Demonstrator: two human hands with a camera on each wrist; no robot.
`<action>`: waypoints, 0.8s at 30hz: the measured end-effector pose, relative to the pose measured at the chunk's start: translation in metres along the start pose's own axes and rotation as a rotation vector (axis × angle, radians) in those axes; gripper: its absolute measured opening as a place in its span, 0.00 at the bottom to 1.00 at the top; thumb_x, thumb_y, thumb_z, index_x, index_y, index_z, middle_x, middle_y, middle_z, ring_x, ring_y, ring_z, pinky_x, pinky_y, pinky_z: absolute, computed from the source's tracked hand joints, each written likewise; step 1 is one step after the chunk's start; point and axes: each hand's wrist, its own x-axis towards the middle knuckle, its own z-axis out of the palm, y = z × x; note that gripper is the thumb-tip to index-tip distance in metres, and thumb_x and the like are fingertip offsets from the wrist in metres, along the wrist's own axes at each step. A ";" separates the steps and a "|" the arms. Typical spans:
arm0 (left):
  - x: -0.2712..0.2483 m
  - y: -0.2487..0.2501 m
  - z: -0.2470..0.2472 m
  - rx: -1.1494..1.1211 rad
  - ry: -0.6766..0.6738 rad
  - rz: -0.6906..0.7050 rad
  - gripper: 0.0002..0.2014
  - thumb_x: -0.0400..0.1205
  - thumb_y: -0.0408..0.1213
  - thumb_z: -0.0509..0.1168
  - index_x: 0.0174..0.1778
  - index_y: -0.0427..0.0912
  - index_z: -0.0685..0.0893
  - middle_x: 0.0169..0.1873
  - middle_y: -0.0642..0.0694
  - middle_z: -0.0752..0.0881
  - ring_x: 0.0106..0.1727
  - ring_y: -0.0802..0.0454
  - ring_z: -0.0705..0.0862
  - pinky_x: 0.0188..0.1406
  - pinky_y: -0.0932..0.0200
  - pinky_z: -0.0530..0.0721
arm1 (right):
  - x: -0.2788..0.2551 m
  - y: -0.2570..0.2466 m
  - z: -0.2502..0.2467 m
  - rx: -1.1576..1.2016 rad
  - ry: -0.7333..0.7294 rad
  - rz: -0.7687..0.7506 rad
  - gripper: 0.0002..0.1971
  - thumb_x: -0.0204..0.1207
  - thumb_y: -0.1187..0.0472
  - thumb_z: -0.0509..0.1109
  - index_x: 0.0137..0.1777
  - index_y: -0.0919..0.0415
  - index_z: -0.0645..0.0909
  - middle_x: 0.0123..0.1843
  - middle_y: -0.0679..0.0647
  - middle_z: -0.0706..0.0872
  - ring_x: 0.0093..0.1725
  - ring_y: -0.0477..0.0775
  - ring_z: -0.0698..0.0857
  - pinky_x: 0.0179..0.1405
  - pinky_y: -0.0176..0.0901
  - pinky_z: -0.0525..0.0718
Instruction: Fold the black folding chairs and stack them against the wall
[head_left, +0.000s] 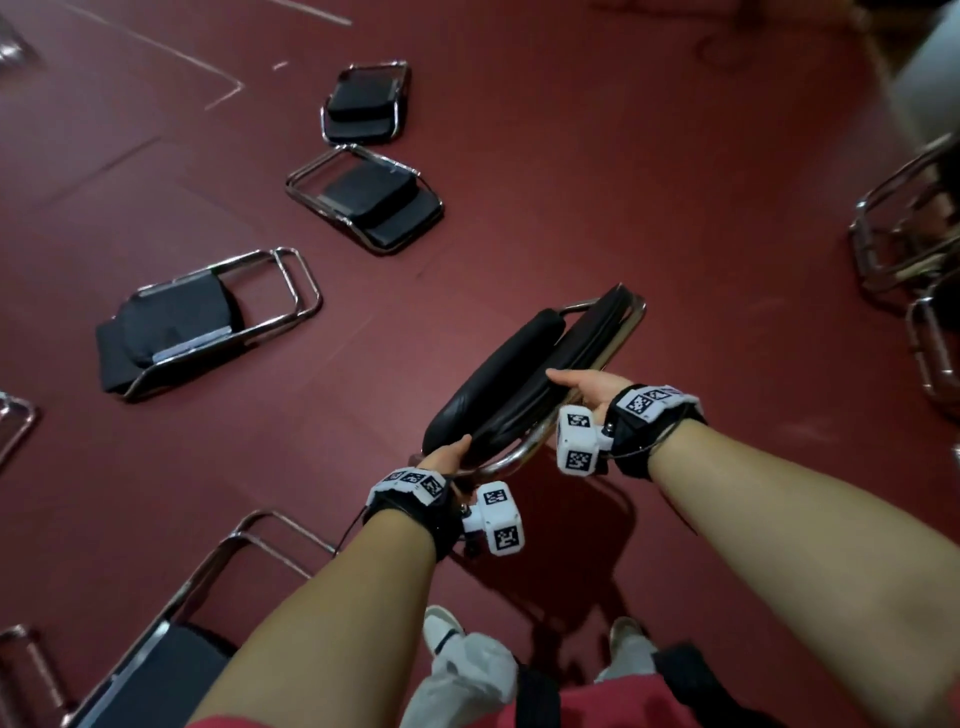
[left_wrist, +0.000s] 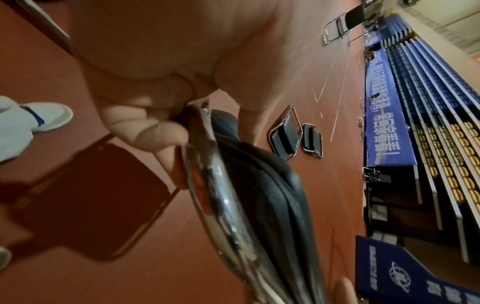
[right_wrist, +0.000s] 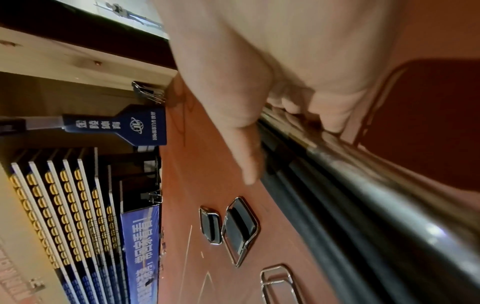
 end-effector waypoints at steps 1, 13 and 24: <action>-0.002 0.009 -0.003 0.014 0.004 0.009 0.36 0.75 0.50 0.78 0.72 0.33 0.73 0.62 0.30 0.86 0.62 0.28 0.86 0.66 0.31 0.81 | -0.002 0.002 0.009 0.016 -0.030 0.018 0.24 0.80 0.55 0.74 0.67 0.71 0.74 0.54 0.69 0.81 0.42 0.66 0.85 0.21 0.55 0.87; -0.023 0.042 -0.005 0.051 -0.276 -0.063 0.28 0.80 0.48 0.72 0.69 0.32 0.81 0.63 0.29 0.86 0.63 0.32 0.87 0.61 0.35 0.85 | 0.004 0.012 0.060 0.032 0.038 -0.042 0.18 0.73 0.61 0.80 0.57 0.72 0.84 0.46 0.67 0.91 0.44 0.67 0.91 0.47 0.64 0.89; -0.017 0.095 0.014 0.369 -0.185 -0.013 0.18 0.87 0.42 0.54 0.60 0.29 0.78 0.35 0.31 0.90 0.26 0.38 0.88 0.40 0.46 0.86 | 0.031 -0.038 0.039 0.090 0.246 -0.100 0.20 0.69 0.64 0.81 0.58 0.69 0.79 0.48 0.67 0.90 0.38 0.65 0.89 0.49 0.65 0.88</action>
